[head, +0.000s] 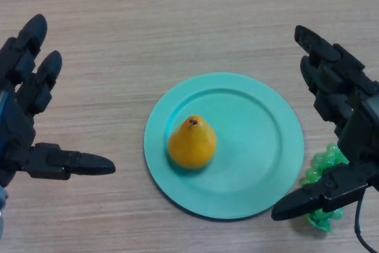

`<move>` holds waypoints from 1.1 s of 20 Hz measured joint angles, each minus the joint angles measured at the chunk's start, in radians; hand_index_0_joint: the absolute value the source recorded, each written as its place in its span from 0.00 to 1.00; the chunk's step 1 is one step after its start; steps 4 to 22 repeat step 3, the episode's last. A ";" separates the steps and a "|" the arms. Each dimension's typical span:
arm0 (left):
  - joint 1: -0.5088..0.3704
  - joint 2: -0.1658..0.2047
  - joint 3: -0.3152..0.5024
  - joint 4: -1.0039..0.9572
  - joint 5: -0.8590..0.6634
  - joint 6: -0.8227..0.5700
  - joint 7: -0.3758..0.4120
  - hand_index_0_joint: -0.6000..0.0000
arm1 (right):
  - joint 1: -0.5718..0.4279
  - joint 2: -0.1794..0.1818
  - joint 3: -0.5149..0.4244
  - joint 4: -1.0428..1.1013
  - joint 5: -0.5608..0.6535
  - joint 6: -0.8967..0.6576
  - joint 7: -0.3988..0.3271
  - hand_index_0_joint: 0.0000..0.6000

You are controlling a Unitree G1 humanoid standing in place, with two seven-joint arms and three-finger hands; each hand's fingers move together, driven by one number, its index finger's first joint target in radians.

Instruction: Pick up the yellow pear and place it on the plate

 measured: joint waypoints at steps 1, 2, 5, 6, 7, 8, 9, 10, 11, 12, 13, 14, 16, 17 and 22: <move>0.008 0.000 -0.001 -0.020 0.009 -0.007 -0.021 1.00 | -0.010 0.000 0.000 0.000 0.000 0.000 0.000 0.00; 0.009 -0.001 -0.001 -0.028 0.008 -0.014 -0.034 1.00 | -0.016 0.000 0.000 0.000 0.000 0.000 0.000 0.00; 0.011 -0.002 -0.001 -0.027 0.009 -0.023 -0.042 1.00 | -0.016 0.000 0.000 -0.001 0.000 0.000 0.000 0.00; 0.011 -0.002 -0.001 -0.027 0.009 -0.023 -0.042 1.00 | -0.016 0.000 0.000 -0.001 0.000 0.000 0.000 0.00; 0.011 -0.002 -0.001 -0.027 0.009 -0.023 -0.042 1.00 | -0.016 0.000 0.000 -0.001 0.000 0.000 0.000 0.00; 0.011 -0.002 -0.001 -0.027 0.009 -0.023 -0.042 1.00 | -0.016 0.000 0.000 -0.001 0.000 0.000 0.000 0.00; 0.011 -0.002 -0.001 -0.027 0.009 -0.023 -0.042 1.00 | -0.016 0.000 0.000 -0.001 0.000 0.000 0.000 0.00; 0.011 -0.002 -0.001 -0.027 0.009 -0.023 -0.042 1.00 | -0.016 0.000 0.000 -0.001 0.000 0.000 0.000 0.00; 0.011 -0.002 -0.001 -0.027 0.009 -0.023 -0.042 1.00 | -0.016 0.000 0.000 -0.001 0.000 0.000 0.000 0.00; 0.011 -0.002 -0.001 -0.027 0.009 -0.023 -0.042 1.00 | -0.016 0.000 0.000 -0.001 0.000 0.000 0.000 0.00; 0.011 -0.002 -0.001 -0.027 0.009 -0.023 -0.042 1.00 | -0.016 0.000 0.000 -0.001 0.000 0.000 0.000 0.00; 0.011 -0.002 -0.001 -0.027 0.009 -0.023 -0.042 1.00 | -0.016 0.000 0.000 -0.001 0.000 0.000 0.000 0.00; 0.011 -0.002 -0.001 -0.027 0.009 -0.023 -0.042 1.00 | -0.016 0.000 0.000 -0.001 0.000 0.000 0.000 0.00; 0.011 -0.002 -0.001 -0.027 0.009 -0.023 -0.042 1.00 | -0.016 0.000 0.000 -0.001 0.000 0.000 0.000 0.00; 0.011 -0.002 -0.001 -0.027 0.009 -0.023 -0.042 1.00 | -0.016 0.000 0.000 -0.001 0.000 0.000 0.000 0.00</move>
